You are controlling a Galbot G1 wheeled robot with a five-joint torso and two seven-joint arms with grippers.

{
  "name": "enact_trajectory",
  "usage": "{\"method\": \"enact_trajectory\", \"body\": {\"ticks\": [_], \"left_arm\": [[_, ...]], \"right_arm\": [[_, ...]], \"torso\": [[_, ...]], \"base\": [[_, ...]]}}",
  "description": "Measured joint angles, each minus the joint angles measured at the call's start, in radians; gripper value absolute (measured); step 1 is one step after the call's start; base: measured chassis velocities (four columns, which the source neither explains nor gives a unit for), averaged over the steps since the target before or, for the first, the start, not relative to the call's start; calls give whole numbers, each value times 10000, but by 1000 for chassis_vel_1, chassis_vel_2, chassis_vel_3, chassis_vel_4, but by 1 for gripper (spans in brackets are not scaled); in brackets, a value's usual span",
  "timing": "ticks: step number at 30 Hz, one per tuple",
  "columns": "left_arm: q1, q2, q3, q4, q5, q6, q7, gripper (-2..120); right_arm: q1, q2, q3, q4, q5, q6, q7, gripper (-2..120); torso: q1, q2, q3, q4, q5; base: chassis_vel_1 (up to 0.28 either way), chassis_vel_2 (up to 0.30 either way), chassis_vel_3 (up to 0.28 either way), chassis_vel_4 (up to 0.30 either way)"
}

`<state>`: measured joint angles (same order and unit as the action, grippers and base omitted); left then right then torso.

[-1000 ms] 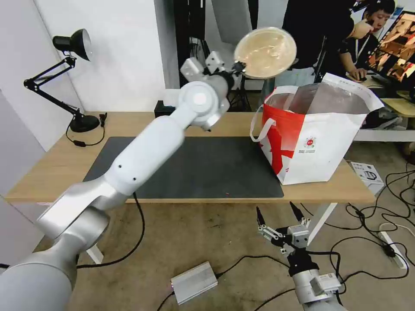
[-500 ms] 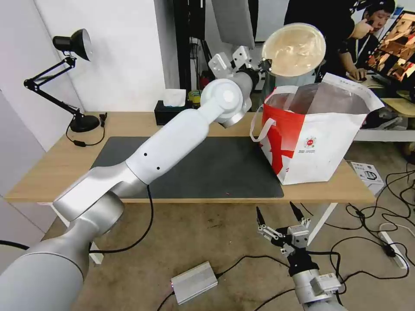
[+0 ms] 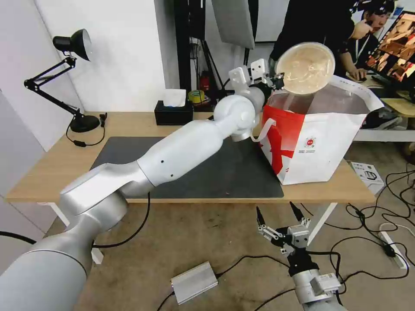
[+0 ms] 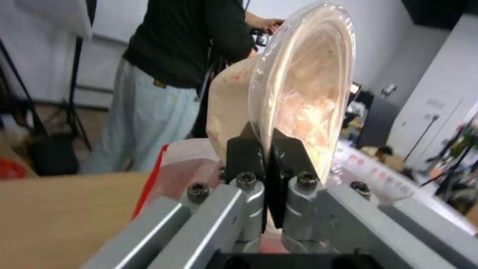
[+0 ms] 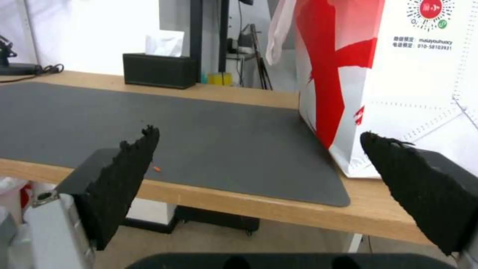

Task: Pick up the trash from the table and place it into the takeout bag.

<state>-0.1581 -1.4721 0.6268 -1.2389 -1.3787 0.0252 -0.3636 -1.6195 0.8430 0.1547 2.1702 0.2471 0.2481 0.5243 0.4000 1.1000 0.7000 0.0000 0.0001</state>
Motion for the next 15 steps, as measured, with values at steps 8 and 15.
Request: {"method": "enact_trajectory", "body": {"ticks": [8, 15], "left_arm": [[-100, -293, 578, 631, 1743, -334, 243, 0], [-168, -482, 894, 1194, 2845, -598, 544, 0]], "right_arm": [[0, 0, 0, 0, 0, 0, 0, 100], [0, 0, 0, 0, 0, 0, 0, 100]], "torso": [[0, 0, 0, 0, -1], [0, 0, 0, -1, 0]], "base": [[0, 0, 0, 0], [0, 0, 0, 0]]}}
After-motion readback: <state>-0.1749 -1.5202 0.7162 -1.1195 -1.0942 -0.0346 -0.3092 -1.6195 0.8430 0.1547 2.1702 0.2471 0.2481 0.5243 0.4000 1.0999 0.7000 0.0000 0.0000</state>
